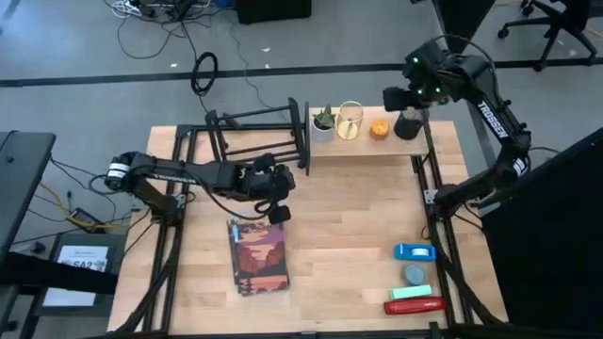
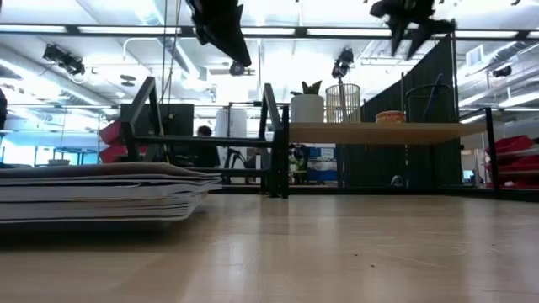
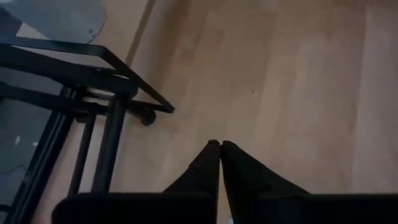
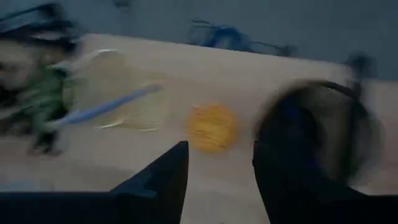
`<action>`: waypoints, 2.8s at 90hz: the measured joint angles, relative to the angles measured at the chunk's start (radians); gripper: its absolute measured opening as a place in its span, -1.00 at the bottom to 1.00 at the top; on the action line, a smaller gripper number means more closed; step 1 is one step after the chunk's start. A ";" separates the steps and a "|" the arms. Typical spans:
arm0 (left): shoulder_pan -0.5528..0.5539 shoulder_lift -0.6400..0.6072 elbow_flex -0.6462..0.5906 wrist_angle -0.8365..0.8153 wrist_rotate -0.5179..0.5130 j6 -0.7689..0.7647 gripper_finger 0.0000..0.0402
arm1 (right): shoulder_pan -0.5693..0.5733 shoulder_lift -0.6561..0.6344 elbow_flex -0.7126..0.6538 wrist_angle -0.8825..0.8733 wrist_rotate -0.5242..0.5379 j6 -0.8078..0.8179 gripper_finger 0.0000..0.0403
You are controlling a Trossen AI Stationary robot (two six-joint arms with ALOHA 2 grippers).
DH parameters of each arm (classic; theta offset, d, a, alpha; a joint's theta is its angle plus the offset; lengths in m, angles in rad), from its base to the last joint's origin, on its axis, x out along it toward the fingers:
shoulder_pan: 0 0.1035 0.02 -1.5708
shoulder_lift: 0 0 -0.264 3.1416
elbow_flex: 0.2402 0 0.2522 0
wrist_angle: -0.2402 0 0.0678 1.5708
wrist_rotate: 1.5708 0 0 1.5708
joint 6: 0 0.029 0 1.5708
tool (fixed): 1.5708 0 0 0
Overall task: Stock shelves
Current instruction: Remove the purple pen from the yellow pen organizer on the shelf
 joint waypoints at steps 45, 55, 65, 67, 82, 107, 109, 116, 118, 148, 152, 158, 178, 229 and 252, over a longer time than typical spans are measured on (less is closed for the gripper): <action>0.012 0.000 0.000 0.000 0.039 0.021 -1.00 | 0.276 0.082 -0.033 0.222 -0.026 -0.772 -0.04; 0.012 0.000 0.000 -0.001 0.044 0.017 -1.00 | 0.255 0.110 -0.061 0.290 -0.020 -0.816 0.07; 0.012 0.000 0.000 -0.002 0.046 -0.003 -1.00 | 0.231 0.127 -0.081 0.297 -0.038 -0.821 0.09; 0.012 0.000 0.000 -0.002 0.046 -0.006 -1.00 | 0.227 0.128 -0.085 0.297 -0.047 -0.822 0.08; 0.012 0.001 0.000 -0.002 0.046 -0.028 -1.00 | 0.194 0.129 -0.141 0.326 -0.092 -0.826 -0.03; 0.012 0.001 0.000 -0.001 0.046 -0.035 -1.00 | 0.181 0.129 -0.222 0.429 -0.109 -0.821 -0.29; 0.012 0.001 0.000 -0.001 0.046 -0.035 -1.00 | 0.181 0.129 -0.227 0.434 -0.110 -0.821 -0.31; 0.012 0.001 0.000 -0.001 0.046 -0.035 -1.00 | 0.178 0.132 -0.237 0.435 -0.110 -0.816 -0.37; 0.012 0.001 0.000 -0.001 0.046 -0.035 -1.00 | 0.177 0.133 -0.240 0.436 -0.109 -0.812 -0.39; 0.012 0.001 0.000 -0.001 0.046 -0.036 -1.00 | 0.177 0.130 -0.239 0.458 -0.129 -0.793 -0.91; 0.012 0.001 0.000 -0.001 0.046 -0.036 -1.00 | 0.177 0.129 -0.236 0.456 -0.129 -0.791 -0.95; 0.012 0.001 0.000 -0.001 0.046 -0.036 -1.00 | 0.177 0.129 -0.222 0.451 -0.127 -0.773 -0.95; 0.012 0.001 0.000 -0.001 0.046 -0.036 -1.00 | 0.172 0.132 -0.152 0.434 -0.127 -0.757 -0.98; 0.011 -0.042 0.000 -0.014 -0.026 -0.034 -1.00 | 0.191 0.131 0.269 0.345 -0.144 -0.577 -1.00; 0.007 -0.156 0.086 -0.035 -0.012 -0.078 -1.00 | 0.303 0.130 0.216 0.314 -0.681 -0.237 -1.00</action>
